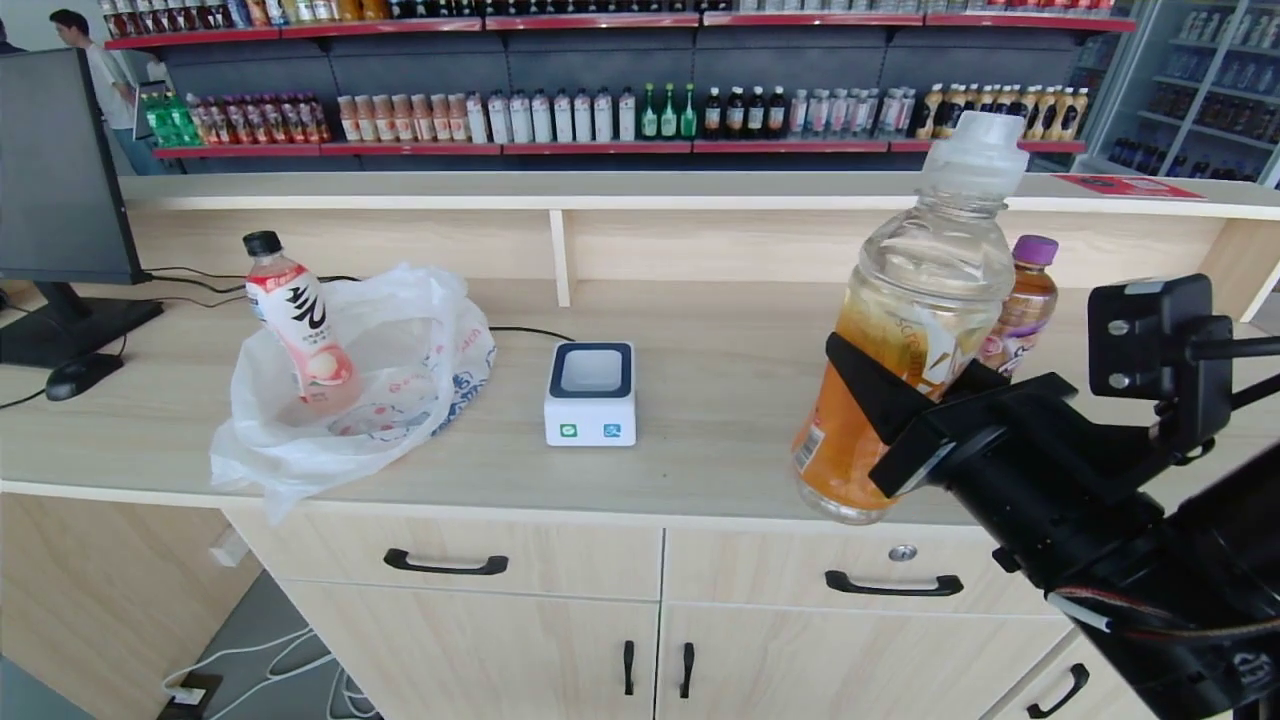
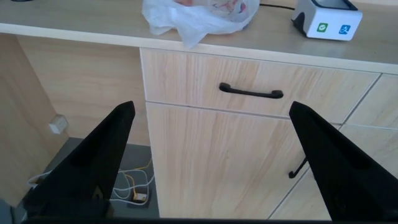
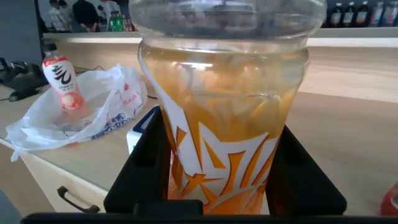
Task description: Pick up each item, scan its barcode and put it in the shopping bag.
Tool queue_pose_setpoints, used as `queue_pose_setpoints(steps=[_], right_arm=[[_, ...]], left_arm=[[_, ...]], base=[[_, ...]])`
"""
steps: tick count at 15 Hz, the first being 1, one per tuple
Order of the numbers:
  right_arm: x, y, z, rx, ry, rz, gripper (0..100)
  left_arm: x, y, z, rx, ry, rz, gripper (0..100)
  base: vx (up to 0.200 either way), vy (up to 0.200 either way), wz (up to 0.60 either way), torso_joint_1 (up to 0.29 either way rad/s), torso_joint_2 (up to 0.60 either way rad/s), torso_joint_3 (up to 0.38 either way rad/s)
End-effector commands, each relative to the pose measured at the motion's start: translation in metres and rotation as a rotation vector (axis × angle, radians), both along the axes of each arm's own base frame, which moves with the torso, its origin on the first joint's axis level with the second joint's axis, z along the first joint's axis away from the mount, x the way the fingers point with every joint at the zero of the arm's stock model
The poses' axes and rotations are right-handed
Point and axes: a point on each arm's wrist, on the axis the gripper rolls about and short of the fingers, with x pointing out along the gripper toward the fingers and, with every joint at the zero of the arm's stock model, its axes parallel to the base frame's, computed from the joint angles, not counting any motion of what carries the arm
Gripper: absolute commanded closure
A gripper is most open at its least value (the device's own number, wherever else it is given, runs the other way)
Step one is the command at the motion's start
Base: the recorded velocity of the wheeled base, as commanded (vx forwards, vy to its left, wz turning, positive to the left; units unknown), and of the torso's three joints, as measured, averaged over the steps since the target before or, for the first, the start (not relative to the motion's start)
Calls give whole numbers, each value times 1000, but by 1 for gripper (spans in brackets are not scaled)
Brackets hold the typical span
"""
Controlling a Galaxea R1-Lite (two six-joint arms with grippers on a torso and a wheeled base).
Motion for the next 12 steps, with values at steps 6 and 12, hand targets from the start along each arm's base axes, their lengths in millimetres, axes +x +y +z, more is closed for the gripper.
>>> queue_pose_setpoints(steps=[6, 12], right_arm=[[1, 1, -1, -2, 1, 1, 100], [1, 2, 0, 9, 5, 5, 100]], left_arm=[[0, 0, 0, 0, 1, 0, 0], [0, 0, 0, 0, 1, 0, 0]], base=[[0, 200, 0, 1, 3, 1], [0, 200, 0, 2, 3, 2]])
